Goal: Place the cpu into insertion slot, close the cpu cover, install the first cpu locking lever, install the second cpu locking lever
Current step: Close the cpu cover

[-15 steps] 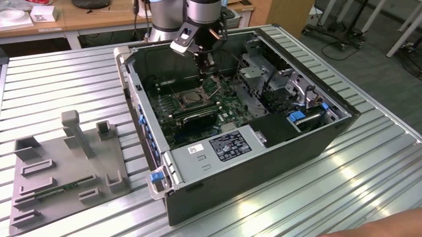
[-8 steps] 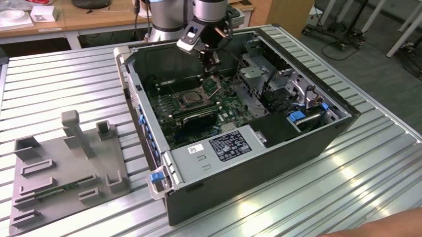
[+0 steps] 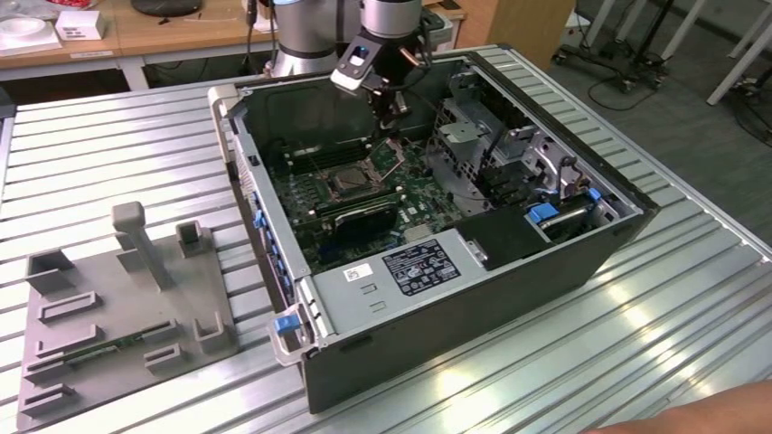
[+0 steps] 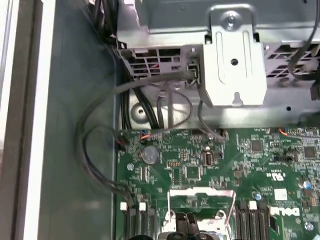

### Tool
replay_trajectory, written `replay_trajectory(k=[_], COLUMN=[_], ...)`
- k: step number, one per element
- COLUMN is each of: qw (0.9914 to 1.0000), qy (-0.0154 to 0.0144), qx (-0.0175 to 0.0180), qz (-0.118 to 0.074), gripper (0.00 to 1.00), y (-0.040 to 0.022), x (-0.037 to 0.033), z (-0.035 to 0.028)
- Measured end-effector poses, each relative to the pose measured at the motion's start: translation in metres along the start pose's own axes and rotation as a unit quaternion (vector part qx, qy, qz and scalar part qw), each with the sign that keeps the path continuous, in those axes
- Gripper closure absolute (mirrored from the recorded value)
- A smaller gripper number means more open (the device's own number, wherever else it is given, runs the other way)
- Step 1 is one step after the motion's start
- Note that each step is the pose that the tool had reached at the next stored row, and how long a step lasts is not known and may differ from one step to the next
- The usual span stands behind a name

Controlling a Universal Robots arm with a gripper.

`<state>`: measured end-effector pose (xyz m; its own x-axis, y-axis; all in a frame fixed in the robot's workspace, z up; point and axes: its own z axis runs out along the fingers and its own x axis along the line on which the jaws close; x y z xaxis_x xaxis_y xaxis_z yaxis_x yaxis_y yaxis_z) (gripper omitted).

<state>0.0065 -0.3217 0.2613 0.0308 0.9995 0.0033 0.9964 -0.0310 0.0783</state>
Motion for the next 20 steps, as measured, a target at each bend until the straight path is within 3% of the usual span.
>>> replay_trajectory(k=[11, 20], qw=[1.00000, 1.00000], qy=[-0.0002, -0.0006], qx=[0.0000, 0.0000], qz=[0.000, 0.000], gripper=[0.89, 0.89], y=[0.0211, 0.0403], x=[0.0095, 0.0114], z=[0.0017, 0.0034])
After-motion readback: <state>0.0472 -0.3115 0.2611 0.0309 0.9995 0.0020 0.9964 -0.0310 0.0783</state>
